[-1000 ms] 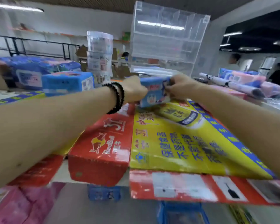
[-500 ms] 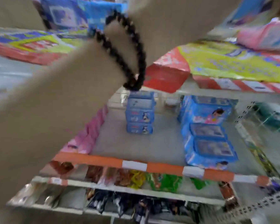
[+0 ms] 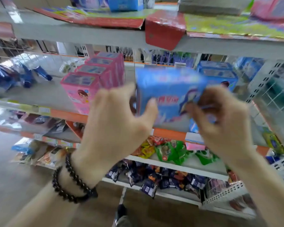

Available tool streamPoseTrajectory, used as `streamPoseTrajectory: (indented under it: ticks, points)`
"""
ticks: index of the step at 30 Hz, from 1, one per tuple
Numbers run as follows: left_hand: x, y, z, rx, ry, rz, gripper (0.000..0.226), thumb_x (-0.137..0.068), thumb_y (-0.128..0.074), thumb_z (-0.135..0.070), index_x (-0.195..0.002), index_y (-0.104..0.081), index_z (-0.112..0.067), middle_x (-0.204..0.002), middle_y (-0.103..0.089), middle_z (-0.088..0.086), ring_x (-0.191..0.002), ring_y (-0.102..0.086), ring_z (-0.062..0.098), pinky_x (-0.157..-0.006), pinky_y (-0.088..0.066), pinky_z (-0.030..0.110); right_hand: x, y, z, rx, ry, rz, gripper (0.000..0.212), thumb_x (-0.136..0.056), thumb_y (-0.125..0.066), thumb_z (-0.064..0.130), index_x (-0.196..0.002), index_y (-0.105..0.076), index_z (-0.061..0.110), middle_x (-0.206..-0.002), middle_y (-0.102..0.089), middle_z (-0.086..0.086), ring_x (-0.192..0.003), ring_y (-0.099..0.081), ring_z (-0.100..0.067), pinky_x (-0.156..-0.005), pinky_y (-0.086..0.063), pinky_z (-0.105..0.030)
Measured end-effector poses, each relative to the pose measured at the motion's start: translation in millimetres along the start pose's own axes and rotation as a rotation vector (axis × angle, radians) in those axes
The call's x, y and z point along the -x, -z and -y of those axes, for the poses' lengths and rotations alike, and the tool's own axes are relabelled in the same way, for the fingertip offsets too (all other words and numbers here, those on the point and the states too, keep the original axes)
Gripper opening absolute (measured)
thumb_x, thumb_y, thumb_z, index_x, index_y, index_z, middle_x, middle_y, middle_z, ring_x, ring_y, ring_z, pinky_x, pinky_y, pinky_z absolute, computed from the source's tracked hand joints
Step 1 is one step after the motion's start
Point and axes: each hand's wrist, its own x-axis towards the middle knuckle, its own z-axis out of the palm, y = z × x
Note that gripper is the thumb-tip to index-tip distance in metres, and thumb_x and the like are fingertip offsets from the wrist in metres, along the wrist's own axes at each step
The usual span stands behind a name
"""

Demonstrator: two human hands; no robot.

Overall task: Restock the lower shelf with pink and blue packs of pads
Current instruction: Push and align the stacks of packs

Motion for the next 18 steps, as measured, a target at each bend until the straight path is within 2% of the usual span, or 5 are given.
streamPoseTrajectory:
  ticks: [2,5,10,14,18]
  points:
    - [11,-12,21,0.051,0.062,0.083,0.031,-0.087,-0.058,-0.045,-0.093,-0.075,-0.019,-0.070,-0.072,-0.006,-0.062,-0.067,0.011,-0.055,-0.050,0.038,27,-9,-11,0.044,-0.101,0.106,0.019,-0.088,-0.073,0.022,-0.095,-0.057,0.030,-0.081,-0.064,0.028,-0.072,-0.066,0.005,-0.066,-0.054,-0.018]
    - [18,-45,59,0.157,0.220,0.208,0.028,-0.091,-0.063,-0.043,-0.085,-0.075,-0.018,-0.070,-0.074,-0.005,-0.065,-0.070,0.013,-0.058,-0.053,0.043,46,-26,-34,0.038,-0.341,0.168,0.008,-0.087,-0.074,0.022,-0.093,-0.069,0.020,-0.079,-0.073,0.016,-0.071,-0.068,-0.002,-0.067,-0.055,-0.030]
    - [2,-84,115,0.141,0.273,0.311,0.050,-0.095,-0.054,-0.048,-0.079,-0.069,-0.004,-0.057,-0.064,0.018,-0.054,-0.059,0.039,-0.055,-0.052,0.046,42,-60,-62,0.159,-0.390,0.231,0.016,-0.090,-0.072,0.027,-0.090,-0.072,0.011,-0.074,-0.071,0.004,-0.066,-0.064,-0.010,-0.062,-0.050,-0.036]
    - [-23,-91,156,0.163,0.253,0.327,0.033,-0.097,-0.060,-0.040,-0.083,-0.074,-0.013,-0.055,-0.067,0.002,-0.050,-0.064,0.023,-0.070,-0.052,0.044,26,-95,-82,0.200,-0.378,0.207,0.014,-0.090,-0.071,0.021,-0.101,-0.071,0.011,-0.087,-0.074,0.002,-0.075,-0.068,-0.011,-0.068,-0.057,-0.036]
    - [-48,-91,189,0.301,0.265,0.378,0.015,-0.091,-0.071,-0.034,-0.105,-0.076,-0.029,-0.089,-0.077,-0.019,-0.080,-0.072,-0.003,-0.080,-0.058,0.028,23,-130,-106,0.212,-0.457,0.198,0.025,-0.086,-0.075,0.010,-0.109,-0.066,0.007,-0.091,-0.070,0.006,-0.082,-0.069,-0.009,-0.080,-0.059,-0.030]
